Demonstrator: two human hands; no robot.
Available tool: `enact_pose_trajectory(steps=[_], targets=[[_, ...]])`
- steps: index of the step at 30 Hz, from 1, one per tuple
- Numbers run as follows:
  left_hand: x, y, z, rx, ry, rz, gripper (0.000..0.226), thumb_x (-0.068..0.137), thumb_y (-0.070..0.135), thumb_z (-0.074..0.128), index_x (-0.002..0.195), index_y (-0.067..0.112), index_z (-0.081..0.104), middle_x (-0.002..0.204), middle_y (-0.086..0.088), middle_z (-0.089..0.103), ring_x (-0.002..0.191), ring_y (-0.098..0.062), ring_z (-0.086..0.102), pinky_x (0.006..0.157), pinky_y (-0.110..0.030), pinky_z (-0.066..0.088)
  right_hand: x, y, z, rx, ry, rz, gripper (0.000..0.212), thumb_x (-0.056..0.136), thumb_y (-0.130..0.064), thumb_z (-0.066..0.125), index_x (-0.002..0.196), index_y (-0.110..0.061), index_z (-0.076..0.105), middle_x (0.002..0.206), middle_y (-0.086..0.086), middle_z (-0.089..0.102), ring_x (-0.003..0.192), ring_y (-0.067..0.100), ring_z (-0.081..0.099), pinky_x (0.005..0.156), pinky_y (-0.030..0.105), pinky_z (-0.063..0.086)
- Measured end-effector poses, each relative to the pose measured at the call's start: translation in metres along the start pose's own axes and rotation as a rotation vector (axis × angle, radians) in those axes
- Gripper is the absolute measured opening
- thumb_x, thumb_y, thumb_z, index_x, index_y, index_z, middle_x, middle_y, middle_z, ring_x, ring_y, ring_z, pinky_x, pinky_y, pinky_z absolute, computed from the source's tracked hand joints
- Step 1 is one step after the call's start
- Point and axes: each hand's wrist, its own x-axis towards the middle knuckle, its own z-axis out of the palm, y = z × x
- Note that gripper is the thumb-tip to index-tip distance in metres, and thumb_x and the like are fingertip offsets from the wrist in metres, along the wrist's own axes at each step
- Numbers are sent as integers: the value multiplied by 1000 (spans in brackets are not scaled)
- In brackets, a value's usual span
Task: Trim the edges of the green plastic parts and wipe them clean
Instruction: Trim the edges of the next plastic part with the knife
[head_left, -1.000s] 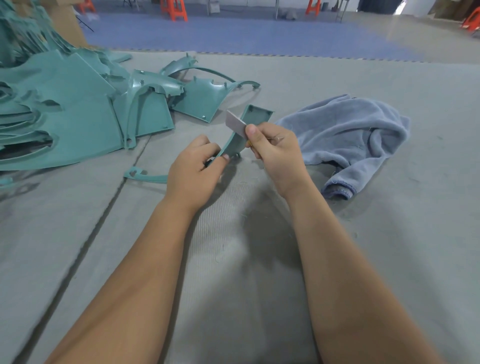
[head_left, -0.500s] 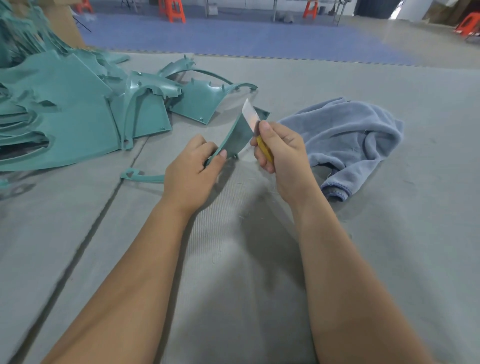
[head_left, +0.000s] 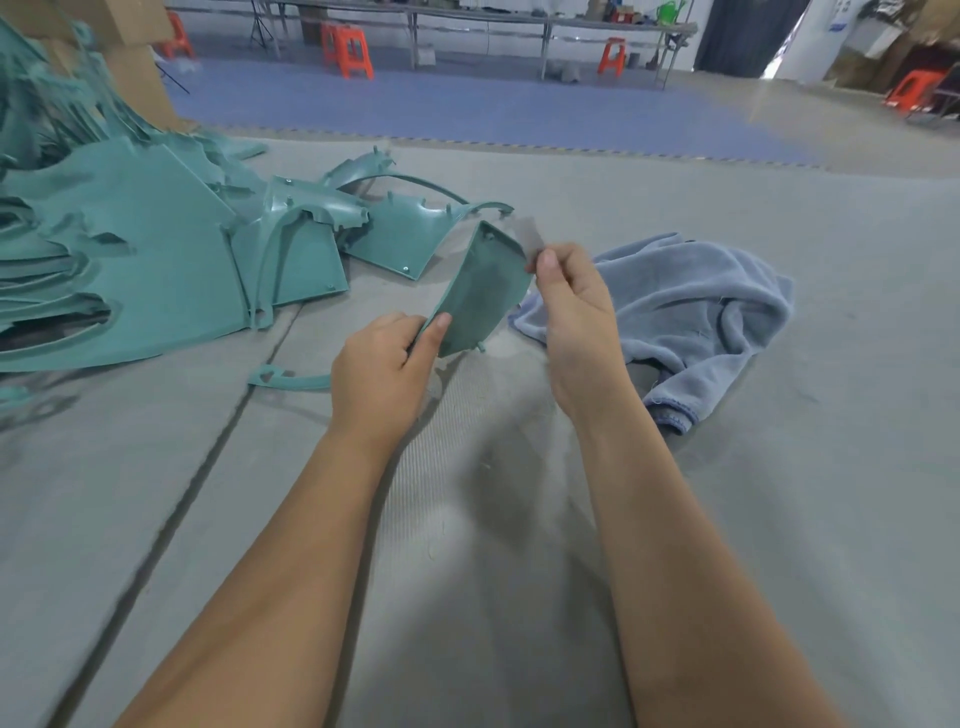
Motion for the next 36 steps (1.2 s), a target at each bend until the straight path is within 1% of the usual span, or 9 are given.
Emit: enact_pose_trajectory(steps=[4, 6, 10, 17, 21, 27, 29, 32, 36], targets=[[1, -2, 1, 3, 14, 12, 47, 97, 44, 41, 55, 27, 25, 55, 7, 34, 55, -19, 37, 54, -30, 23, 7, -6, 5, -33, 36, -75, 19, 102, -16, 49, 85, -18, 59, 73, -5, 57, 69, 7, 47, 70, 24, 43], [1, -3, 1, 3, 15, 16, 48, 97, 43, 42, 55, 27, 24, 55, 7, 34, 54, -17, 35, 54, -30, 22, 11, -8, 9, -75, 11, -109, 16, 100, -13, 52, 87, -16, 61, 72, -6, 56, 69, 6, 49, 70, 23, 44], [2, -3, 1, -12, 11, 17, 49, 97, 43, 42, 55, 26, 24, 54, 7, 33, 53, -16, 34, 53, -31, 23, 15, -11, 20, -96, -6, -111, 16, 99, -7, 51, 90, -15, 61, 70, -18, 55, 68, -5, 50, 70, 11, 40], [2, -4, 1, -27, 7, 24, 49, 98, 41, 44, 55, 26, 24, 55, 7, 33, 55, -17, 34, 54, -31, 23, 17, -8, 23, -124, -3, -120, 18, 99, -7, 50, 91, -16, 63, 62, -28, 55, 65, -8, 48, 66, 8, 38], [2, -3, 0, -32, 2, 29, 49, 97, 40, 45, 55, 27, 23, 55, 7, 32, 53, -14, 33, 54, -30, 23, 13, -5, 22, -94, -19, -107, 21, 99, -7, 50, 89, -20, 63, 63, -27, 56, 66, -8, 49, 67, 9, 39], [3, -3, 0, -35, -6, 28, 48, 97, 42, 43, 55, 27, 25, 55, 7, 33, 53, -11, 34, 53, -31, 22, 11, -6, 19, -86, -86, -28, 24, 100, -10, 51, 83, -22, 63, 55, -23, 52, 56, -5, 44, 57, 9, 36], [3, -4, 0, -37, -4, 17, 48, 97, 42, 43, 55, 27, 25, 54, 7, 34, 53, -12, 34, 53, -31, 22, 10, -4, 18, -150, -124, 3, 23, 98, -11, 54, 81, -22, 64, 62, -19, 55, 62, -1, 46, 65, 16, 38], [3, -4, 1, -43, 3, -1, 49, 96, 43, 43, 54, 27, 24, 54, 8, 33, 52, -10, 34, 53, -31, 20, 3, 1, 18, -245, -210, 27, 18, 96, -11, 57, 80, -17, 65, 73, -1, 53, 70, 10, 44, 71, 28, 37], [2, -5, 2, -30, -1, 23, 49, 97, 42, 44, 55, 28, 25, 54, 9, 33, 52, -6, 34, 52, -31, 20, 2, -6, 17, -180, -161, 46, 19, 96, -12, 57, 80, -19, 66, 68, 1, 52, 62, 8, 43, 63, 21, 38]])
